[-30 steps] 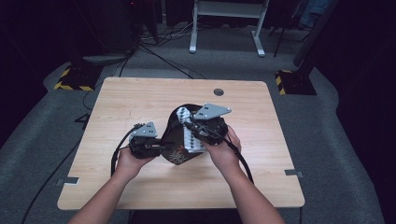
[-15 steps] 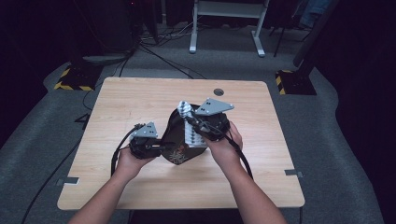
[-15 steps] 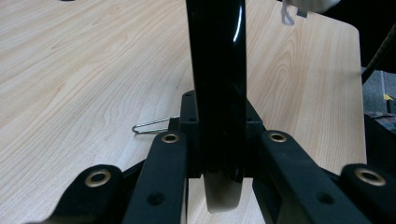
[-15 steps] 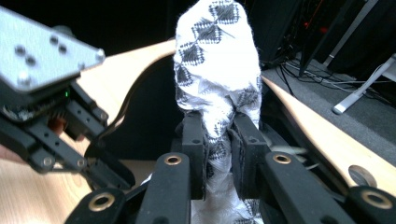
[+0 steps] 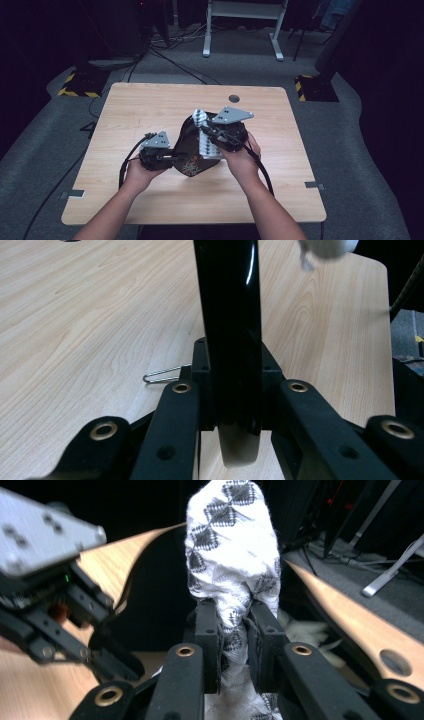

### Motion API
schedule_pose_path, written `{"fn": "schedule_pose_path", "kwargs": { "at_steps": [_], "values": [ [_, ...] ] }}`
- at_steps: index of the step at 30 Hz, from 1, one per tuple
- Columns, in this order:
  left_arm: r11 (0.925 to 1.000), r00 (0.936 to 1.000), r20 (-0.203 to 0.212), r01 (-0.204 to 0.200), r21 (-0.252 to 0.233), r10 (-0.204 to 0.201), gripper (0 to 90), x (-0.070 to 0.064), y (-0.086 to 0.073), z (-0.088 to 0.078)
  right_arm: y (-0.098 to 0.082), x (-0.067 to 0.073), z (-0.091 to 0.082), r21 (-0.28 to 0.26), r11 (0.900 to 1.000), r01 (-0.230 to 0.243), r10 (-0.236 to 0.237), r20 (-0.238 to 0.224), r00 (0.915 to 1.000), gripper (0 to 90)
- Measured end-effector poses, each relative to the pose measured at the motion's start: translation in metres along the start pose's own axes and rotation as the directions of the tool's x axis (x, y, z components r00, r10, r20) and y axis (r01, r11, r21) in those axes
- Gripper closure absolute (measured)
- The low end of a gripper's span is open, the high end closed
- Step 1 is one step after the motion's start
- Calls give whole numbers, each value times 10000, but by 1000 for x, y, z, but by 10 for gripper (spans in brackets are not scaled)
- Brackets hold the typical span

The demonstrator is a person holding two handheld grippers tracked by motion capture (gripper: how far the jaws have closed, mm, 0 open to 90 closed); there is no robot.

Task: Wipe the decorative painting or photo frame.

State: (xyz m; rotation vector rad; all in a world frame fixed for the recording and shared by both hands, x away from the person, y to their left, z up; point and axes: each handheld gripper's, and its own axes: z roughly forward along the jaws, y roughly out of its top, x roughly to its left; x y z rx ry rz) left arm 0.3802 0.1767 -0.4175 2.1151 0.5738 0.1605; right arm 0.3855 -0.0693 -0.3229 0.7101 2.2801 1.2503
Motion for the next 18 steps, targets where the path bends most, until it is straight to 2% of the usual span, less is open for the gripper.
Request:
{"fn": "schedule_pose_path", "kwargs": {
  "at_steps": [5,9,18],
  "values": [
    [10000,10000,14,21,-13,-21,787,0,0,0,-15,3,8,477,9989,-1,7,-119,9999,782],
    [10000,10000,31,2,-18,-2,788,0,0,1,-15,3,7,573,9983,42,-37,-79,10000,781],
    [10000,10000,11,-83,11,83,787,-1,0,1,8,-8,-8,-109,9999,-113,115,187,9998,781]
  ]
}}
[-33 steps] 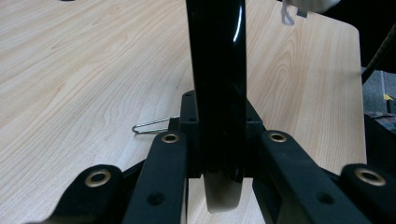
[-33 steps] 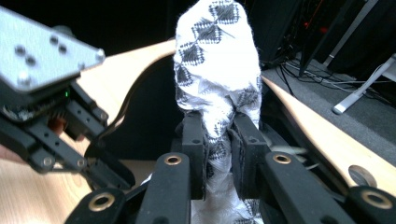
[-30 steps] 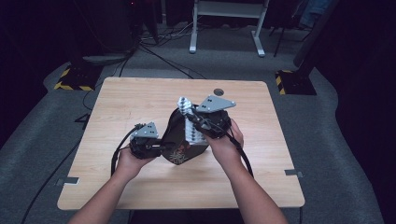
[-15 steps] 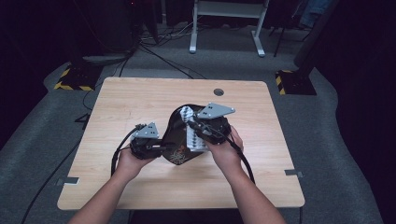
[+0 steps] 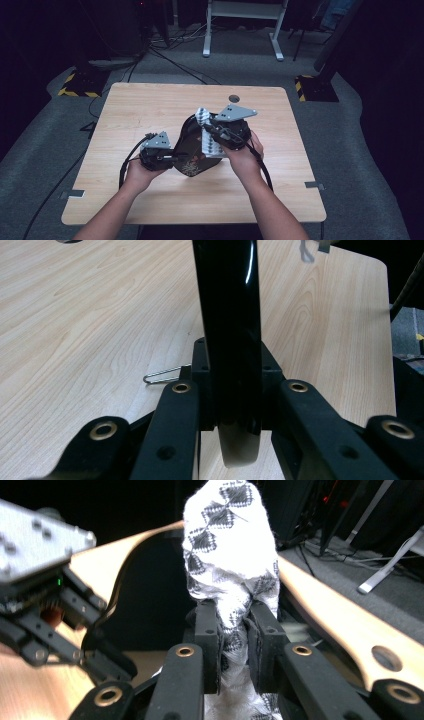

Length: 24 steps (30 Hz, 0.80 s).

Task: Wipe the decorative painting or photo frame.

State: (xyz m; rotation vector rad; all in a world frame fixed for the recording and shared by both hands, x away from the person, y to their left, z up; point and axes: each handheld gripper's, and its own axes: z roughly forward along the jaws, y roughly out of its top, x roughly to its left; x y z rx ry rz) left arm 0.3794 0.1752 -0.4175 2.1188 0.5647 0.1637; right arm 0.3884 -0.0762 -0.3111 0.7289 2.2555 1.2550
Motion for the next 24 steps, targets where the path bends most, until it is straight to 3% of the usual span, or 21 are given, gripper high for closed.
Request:
{"fn": "schedule_pose_path", "kwargs": {
  "at_steps": [6,18,24],
  "values": [
    [10000,10000,-31,-82,26,83,783,-1,1,1,4,-3,-4,-176,9998,-118,118,21,9999,781],
    [10000,10000,-34,-49,-5,49,782,-1,1,1,-34,2,15,707,9969,-342,362,-276,9990,781],
    [10000,10000,-49,-83,3,83,782,-1,1,1,-31,1,13,836,9964,-131,138,-78,9999,779]
  ]
}}
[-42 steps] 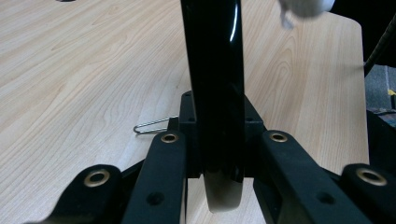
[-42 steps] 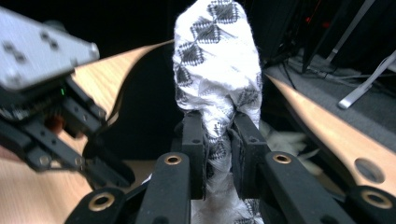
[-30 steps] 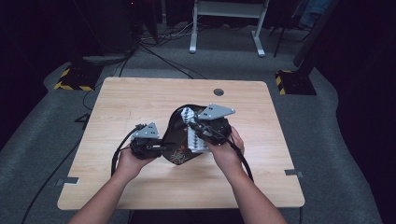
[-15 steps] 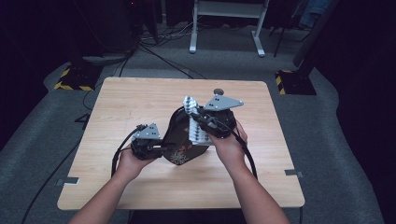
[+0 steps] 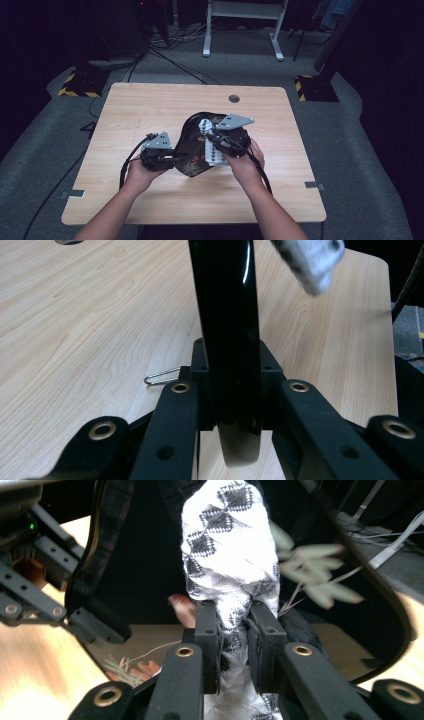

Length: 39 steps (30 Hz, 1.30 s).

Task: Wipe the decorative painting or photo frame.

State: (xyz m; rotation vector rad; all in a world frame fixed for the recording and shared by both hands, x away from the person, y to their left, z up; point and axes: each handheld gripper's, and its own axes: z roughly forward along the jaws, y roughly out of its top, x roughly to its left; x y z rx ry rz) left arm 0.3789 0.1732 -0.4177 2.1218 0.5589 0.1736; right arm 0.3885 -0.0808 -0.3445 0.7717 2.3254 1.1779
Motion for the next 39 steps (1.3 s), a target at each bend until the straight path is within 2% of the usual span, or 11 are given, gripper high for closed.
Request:
{"fn": "schedule_pose_path", "kwargs": {
  "at_steps": [10,14,17,24,28,34,39],
  "values": [
    [10000,10000,-9,-78,22,78,781,-1,0,0,25,-14,-19,-601,9982,-54,72,292,9995,779],
    [10000,10000,10,-72,34,72,781,-1,0,0,17,-12,-14,-563,9983,-151,166,253,9995,780],
    [10000,10000,-3,-71,45,71,780,-1,0,0,4,-11,-6,-309,9991,-300,304,109,9995,779],
    [10000,10000,0,-65,35,65,781,-1,1,0,-11,-8,2,55,9993,-373,373,-19,9993,779],
    [10000,10000,7,-65,55,65,781,-1,0,0,-5,-9,-3,-46,9998,-177,178,245,9995,780],
    [10000,10000,0,-79,59,79,781,-1,1,0,15,-21,-17,-584,9976,-371,394,379,9985,780],
    [9999,9999,-15,-104,77,104,781,-1,1,0,12,-22,-17,-621,9971,-442,463,339,9983,780]
  ]
}}
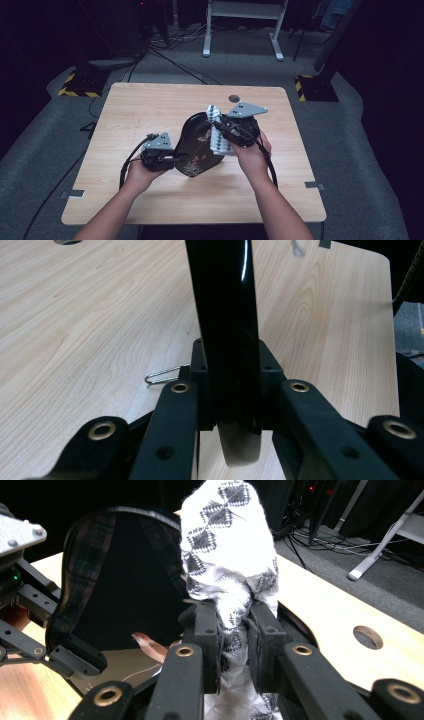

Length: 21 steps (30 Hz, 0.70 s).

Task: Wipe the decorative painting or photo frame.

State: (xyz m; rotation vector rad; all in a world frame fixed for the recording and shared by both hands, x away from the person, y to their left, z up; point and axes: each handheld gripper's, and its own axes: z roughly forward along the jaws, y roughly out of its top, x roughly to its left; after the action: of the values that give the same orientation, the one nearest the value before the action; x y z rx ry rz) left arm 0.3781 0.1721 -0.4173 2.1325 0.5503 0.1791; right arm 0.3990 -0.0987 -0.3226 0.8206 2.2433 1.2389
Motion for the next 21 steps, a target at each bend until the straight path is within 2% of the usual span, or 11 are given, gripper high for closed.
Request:
{"fn": "schedule_pose_path", "kwargs": {
  "at_steps": [6,10,13,21],
  "values": [
    [10000,10000,9,28,-10,-28,780,0,0,0,-25,4,14,635,9979,-138,155,-264,9995,780],
    [10000,10000,11,0,-11,0,781,0,0,0,-34,6,18,819,9965,-166,196,-358,9992,779],
    [10000,10000,11,-13,12,13,780,0,0,0,-30,6,16,882,9961,-28,48,-225,9997,778],
    [10000,10000,11,-27,31,27,780,0,0,1,-7,-4,4,398,9992,-68,67,23,10000,778]
  ]
}}
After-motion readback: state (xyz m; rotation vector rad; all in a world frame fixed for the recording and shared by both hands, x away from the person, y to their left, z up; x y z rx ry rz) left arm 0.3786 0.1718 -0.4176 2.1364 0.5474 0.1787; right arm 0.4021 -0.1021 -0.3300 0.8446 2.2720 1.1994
